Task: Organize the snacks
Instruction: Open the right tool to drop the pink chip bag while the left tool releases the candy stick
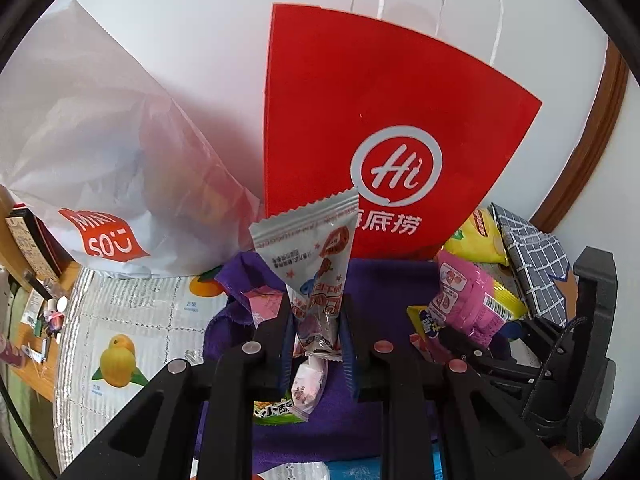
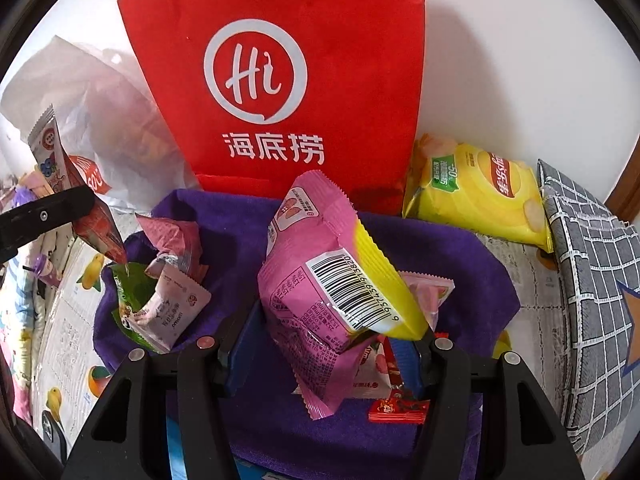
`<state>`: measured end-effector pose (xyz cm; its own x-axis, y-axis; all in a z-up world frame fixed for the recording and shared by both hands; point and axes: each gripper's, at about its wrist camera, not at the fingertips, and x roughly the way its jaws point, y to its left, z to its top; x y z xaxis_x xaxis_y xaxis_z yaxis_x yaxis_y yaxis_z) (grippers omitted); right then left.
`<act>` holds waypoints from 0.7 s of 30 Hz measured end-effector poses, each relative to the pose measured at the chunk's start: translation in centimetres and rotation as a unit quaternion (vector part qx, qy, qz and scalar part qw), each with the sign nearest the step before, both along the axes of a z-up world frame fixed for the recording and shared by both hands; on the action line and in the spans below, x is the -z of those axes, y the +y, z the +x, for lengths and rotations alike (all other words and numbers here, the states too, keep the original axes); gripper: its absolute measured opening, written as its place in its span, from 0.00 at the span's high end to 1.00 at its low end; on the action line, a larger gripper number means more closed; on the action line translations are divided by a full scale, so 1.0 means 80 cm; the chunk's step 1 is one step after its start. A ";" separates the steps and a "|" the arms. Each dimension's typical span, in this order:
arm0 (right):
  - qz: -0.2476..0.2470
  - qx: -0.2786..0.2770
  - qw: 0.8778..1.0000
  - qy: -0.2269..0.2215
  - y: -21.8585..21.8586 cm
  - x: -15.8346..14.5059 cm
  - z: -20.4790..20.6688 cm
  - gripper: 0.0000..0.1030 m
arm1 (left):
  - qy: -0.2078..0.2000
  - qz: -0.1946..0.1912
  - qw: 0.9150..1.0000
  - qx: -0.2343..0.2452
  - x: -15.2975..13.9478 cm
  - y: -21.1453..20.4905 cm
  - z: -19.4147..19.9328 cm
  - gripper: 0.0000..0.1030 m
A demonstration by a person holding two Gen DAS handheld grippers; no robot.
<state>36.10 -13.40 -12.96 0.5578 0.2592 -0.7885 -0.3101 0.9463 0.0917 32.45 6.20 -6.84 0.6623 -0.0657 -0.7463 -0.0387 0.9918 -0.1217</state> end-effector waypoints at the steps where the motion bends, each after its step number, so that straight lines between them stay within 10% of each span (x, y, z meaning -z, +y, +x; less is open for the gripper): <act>1: -0.002 0.001 1.000 0.001 0.000 0.000 0.000 0.42 | 0.003 -0.002 1.000 0.001 0.001 -0.001 0.001 0.81; 21: -0.029 -0.009 0.999 0.029 0.011 0.014 0.003 0.38 | 0.015 0.007 1.000 0.014 0.005 -0.012 0.005 0.81</act>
